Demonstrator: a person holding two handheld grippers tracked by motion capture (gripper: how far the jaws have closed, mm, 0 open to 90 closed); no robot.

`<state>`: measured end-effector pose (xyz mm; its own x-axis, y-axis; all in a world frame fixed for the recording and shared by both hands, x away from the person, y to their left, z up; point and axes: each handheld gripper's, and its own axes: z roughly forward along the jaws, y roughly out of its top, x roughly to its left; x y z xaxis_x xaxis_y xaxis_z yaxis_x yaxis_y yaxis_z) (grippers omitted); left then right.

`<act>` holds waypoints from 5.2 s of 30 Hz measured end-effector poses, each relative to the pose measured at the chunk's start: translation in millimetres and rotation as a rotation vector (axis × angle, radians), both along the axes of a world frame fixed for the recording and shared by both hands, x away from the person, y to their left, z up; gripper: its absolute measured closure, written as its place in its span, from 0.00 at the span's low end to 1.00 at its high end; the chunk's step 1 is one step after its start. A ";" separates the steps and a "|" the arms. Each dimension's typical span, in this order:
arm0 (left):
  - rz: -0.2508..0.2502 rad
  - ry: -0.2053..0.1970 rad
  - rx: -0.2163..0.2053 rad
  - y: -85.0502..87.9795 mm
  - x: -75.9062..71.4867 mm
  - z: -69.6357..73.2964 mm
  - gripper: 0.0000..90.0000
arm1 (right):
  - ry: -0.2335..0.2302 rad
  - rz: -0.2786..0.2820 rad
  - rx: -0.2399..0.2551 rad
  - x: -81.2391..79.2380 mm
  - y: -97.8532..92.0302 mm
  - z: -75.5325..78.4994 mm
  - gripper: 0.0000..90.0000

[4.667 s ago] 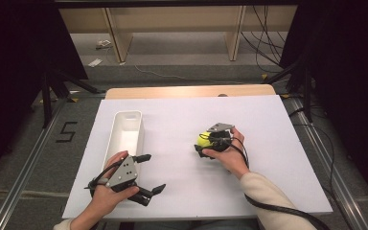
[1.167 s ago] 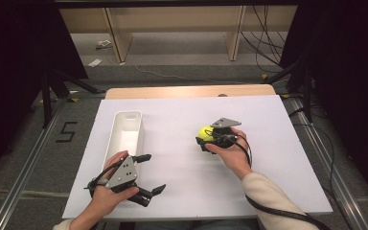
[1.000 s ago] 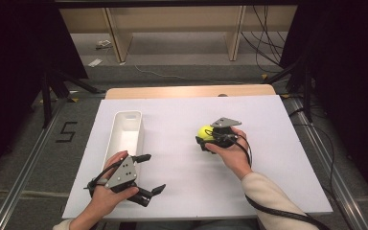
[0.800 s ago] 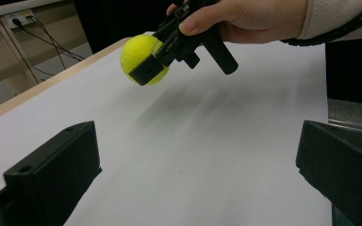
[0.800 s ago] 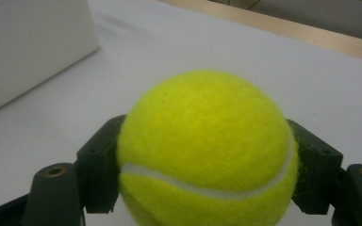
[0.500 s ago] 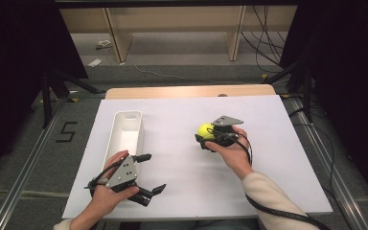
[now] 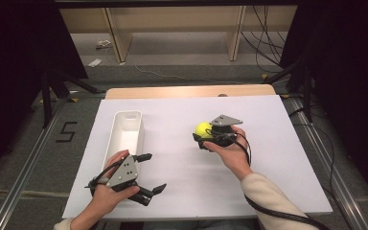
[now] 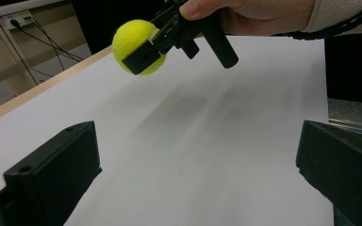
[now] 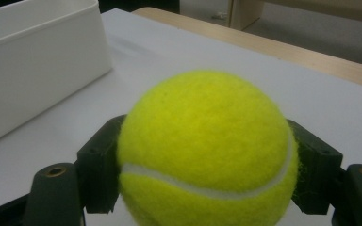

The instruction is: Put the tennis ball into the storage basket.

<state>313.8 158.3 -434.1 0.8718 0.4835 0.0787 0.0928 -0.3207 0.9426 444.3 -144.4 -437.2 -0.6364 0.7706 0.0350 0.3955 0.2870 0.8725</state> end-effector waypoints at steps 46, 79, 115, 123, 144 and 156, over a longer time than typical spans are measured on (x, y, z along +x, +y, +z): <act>-0.013 -0.001 -0.004 -2.7 0.7 1.1 0.00 | -0.048 0.004 0.041 -4.5 5.5 15.8 0.30; -0.015 0.004 -0.004 -2.1 1.5 0.5 0.00 | -0.052 0.004 0.052 -5.1 12.0 17.1 0.30; -0.015 -0.001 -0.003 -2.0 1.5 1.1 0.00 | -0.052 0.063 0.064 -4.9 29.2 22.2 0.30; -0.014 -0.002 -0.006 -1.4 1.6 1.3 0.00 | -0.051 0.070 0.064 -4.4 32.5 22.0 0.30; -0.012 -0.005 -0.002 -0.6 1.7 1.1 0.00 | -0.052 0.080 0.070 -2.4 40.0 24.8 0.30; -0.009 -0.003 -0.002 0.1 2.3 0.4 0.00 | -0.049 0.094 0.069 -1.1 46.5 25.8 0.30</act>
<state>316.1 158.3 -433.7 0.8761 0.4755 0.0800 0.0873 -0.3196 0.9435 443.1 -98.0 -411.4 -0.7077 0.7045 0.0532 0.3265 0.2593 0.9089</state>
